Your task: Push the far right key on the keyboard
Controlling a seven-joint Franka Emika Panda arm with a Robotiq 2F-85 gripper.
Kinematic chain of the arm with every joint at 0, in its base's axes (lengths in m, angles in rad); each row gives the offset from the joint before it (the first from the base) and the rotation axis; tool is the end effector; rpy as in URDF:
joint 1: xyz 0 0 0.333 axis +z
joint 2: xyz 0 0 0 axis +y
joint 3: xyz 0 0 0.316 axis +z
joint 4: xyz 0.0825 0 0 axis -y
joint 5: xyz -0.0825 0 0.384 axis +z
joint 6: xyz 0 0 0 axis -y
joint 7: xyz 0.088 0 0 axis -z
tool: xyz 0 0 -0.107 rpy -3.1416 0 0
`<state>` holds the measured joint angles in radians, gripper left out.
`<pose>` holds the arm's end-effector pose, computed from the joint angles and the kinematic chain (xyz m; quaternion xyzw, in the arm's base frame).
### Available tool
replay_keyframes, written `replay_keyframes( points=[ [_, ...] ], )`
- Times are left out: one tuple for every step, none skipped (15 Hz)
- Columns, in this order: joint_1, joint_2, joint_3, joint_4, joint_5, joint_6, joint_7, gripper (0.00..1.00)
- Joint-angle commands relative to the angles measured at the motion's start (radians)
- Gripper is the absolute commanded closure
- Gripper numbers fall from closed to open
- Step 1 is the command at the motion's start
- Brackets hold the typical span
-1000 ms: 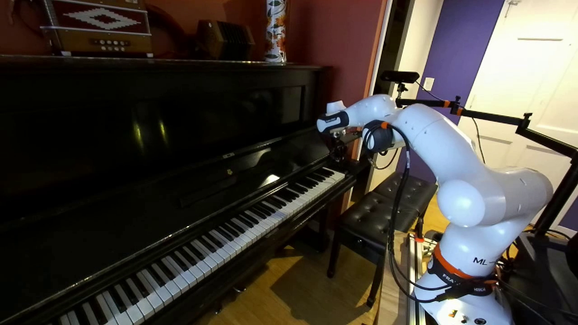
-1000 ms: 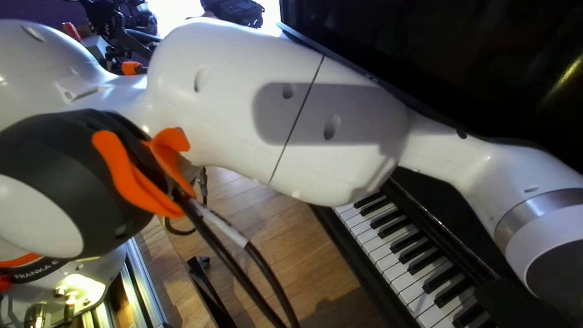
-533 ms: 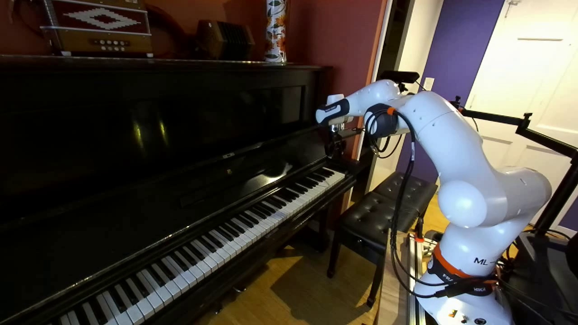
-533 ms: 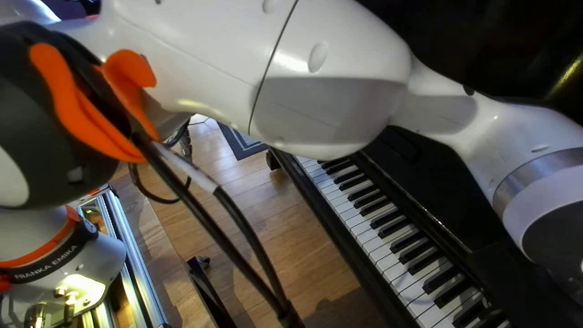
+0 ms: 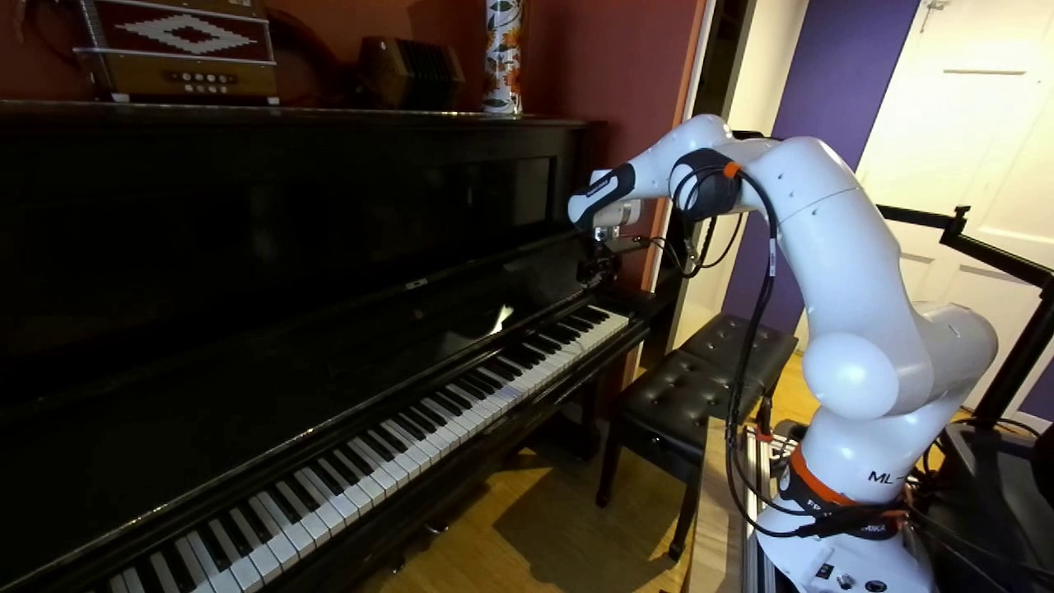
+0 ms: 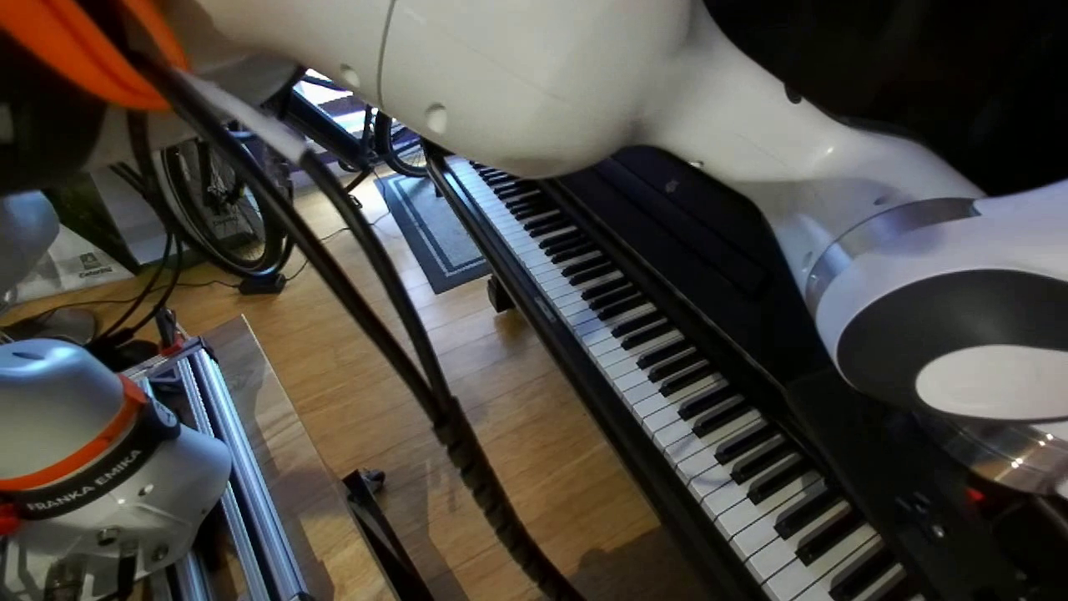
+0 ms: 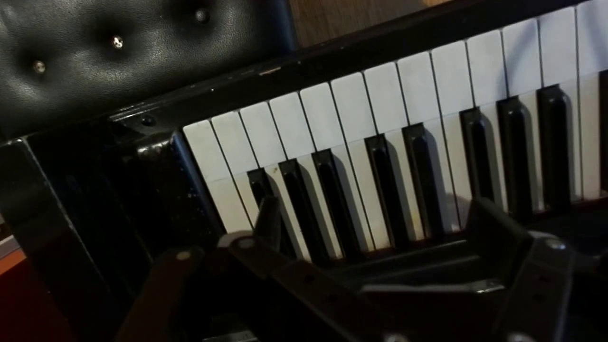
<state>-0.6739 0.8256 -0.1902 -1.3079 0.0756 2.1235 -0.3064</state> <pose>0.5111 -0.5418 0.2509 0.9635 -0.2651 -0.0190 0.0324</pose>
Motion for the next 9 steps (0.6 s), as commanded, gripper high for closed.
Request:
replay_keyframes(
  points=[
    [0.062,-0.148,-0.022,-0.245,-0.014,0.134,0.069,0.00],
    [0.081,-0.178,-0.031,-0.292,-0.024,0.166,0.093,0.00],
    [0.110,-0.208,-0.050,-0.340,-0.037,0.185,0.154,0.00],
    [0.136,-0.240,-0.068,-0.388,-0.047,0.198,0.209,0.00],
    [0.157,-0.271,-0.076,-0.428,-0.038,0.197,0.248,0.00],
    [0.196,-0.306,-0.105,-0.476,-0.058,0.190,0.315,0.00],
    [0.224,-0.342,-0.120,-0.522,-0.060,0.189,0.360,0.00],
    [0.251,-0.382,-0.130,-0.569,-0.069,0.162,0.393,0.00],
    [0.282,-0.421,-0.148,-0.619,-0.101,0.141,0.427,0.00]
  ],
)
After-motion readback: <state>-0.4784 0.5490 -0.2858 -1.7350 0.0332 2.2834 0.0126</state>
